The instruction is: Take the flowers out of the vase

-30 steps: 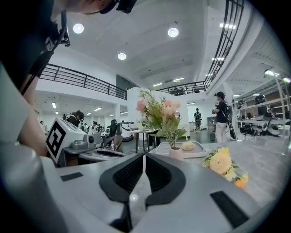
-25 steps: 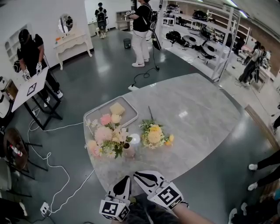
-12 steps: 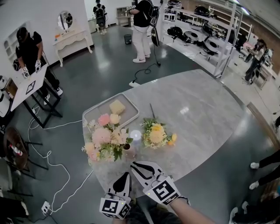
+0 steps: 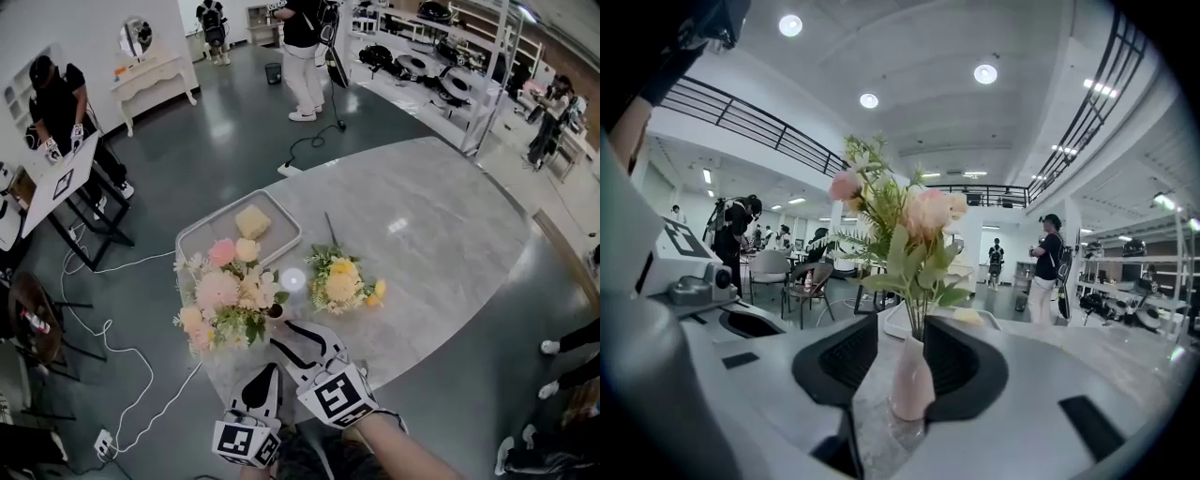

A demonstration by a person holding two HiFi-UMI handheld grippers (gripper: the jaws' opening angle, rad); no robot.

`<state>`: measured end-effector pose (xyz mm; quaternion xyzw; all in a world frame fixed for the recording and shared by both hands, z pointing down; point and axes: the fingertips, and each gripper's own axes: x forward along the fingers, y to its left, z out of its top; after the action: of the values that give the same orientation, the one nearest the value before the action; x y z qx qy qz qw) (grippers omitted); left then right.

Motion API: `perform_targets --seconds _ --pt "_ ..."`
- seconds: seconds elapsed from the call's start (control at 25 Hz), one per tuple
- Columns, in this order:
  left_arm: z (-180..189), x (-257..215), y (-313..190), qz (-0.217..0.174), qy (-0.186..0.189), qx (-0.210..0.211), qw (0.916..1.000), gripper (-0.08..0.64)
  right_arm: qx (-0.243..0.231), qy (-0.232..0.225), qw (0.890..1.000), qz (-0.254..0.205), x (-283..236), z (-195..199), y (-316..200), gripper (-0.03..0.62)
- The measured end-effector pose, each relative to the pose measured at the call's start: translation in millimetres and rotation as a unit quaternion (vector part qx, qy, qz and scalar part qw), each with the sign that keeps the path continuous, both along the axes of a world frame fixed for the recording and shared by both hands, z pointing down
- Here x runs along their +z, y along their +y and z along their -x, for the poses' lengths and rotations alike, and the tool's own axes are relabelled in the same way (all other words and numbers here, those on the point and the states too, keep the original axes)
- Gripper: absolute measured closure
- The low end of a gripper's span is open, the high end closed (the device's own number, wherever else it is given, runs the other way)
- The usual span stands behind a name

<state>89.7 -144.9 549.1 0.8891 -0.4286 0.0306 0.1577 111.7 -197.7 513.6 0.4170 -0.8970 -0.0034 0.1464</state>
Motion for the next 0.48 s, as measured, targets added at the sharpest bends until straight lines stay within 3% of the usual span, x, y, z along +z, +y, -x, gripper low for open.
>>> perform_targets --seconds 0.2,0.48 --pt "-2 8 -4 0.006 -0.001 0.004 1.0 0.545 0.015 0.032 0.999 -0.011 4 -1 -18 0.428" --pt "0 17 -9 0.013 -0.003 0.019 0.9997 0.545 0.029 0.043 0.999 -0.007 9 5 -34 0.423"
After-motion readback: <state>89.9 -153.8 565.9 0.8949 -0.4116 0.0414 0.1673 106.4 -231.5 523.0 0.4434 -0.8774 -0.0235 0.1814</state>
